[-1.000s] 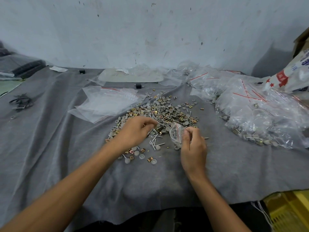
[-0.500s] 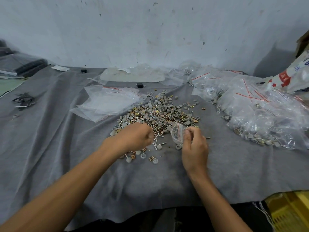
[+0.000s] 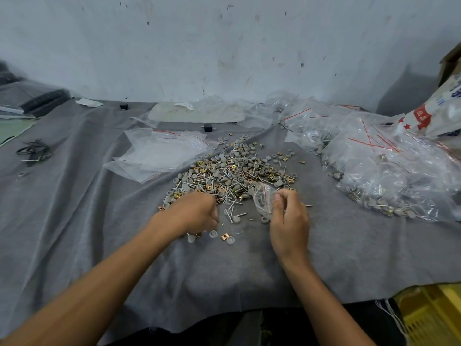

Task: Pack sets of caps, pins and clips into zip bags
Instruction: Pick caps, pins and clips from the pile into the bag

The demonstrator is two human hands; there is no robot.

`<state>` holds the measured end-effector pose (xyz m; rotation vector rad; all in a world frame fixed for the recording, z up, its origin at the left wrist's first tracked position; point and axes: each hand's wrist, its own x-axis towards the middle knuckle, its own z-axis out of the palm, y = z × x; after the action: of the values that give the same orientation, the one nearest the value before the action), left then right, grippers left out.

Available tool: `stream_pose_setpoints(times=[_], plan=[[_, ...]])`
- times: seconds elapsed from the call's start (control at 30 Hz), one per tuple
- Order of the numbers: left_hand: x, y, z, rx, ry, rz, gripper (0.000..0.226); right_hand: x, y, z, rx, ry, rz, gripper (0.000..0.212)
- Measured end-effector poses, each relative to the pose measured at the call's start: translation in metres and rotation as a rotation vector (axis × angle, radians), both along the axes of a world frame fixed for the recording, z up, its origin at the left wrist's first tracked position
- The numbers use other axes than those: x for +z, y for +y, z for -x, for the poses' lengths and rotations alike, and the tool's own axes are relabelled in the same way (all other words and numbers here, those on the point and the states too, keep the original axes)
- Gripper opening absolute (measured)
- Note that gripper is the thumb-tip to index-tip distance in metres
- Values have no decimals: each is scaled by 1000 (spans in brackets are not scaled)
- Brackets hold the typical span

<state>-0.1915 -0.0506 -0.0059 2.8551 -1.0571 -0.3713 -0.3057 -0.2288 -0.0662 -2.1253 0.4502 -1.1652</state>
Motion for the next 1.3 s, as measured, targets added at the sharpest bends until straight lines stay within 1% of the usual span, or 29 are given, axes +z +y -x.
stream_pose_setpoints(times=[0.07,0.17,0.23,0.33,0.43,0.57,0.67,0.77,0.9,0.93,1.0,1.07,1.13,1.17,1.2,1.3], plan=[[1,-1,3,25,58,55,5,1,0,0,-5,11,-6,7],[3,-5,7,31,46,138,5,1,1,1,1,16,-9,8],[7,-12,10,40,60,280,3,2,1,2,4,27,-12,9],[17,-25,18,47,126,536,8,3,2,2,7,30,-4,10],[24,-41,26,36,172,733,4,2,2,2,21,31,-6,10],[27,-53,33,21,241,825,11,3,3,3,39,14,-28,13],[28,-46,29,48,227,916,12,12,0,6,59,6,-80,15],[34,-33,21,60,279,1002,16,34,-9,7,129,-23,-211,18],[52,-28,15,-15,396,1095,23,70,-16,2,336,-42,-561,24],[55,-27,14,-31,383,1113,23,76,-15,1,366,-46,-634,23],[55,-21,12,-27,247,1068,19,82,-14,0,371,-85,-741,21],[43,-12,11,-16,107,854,14,81,-14,1,346,-94,-778,21],[24,-6,17,-56,94,599,11,75,-14,3,321,-51,-727,24],[15,-6,22,-83,93,504,11,72,-14,4,308,-30,-682,24],[7,-8,27,-117,63,433,13,68,-13,5,294,-13,-629,24],[-8,-19,38,-257,-114,273,26,57,-12,7,250,33,-466,24]])
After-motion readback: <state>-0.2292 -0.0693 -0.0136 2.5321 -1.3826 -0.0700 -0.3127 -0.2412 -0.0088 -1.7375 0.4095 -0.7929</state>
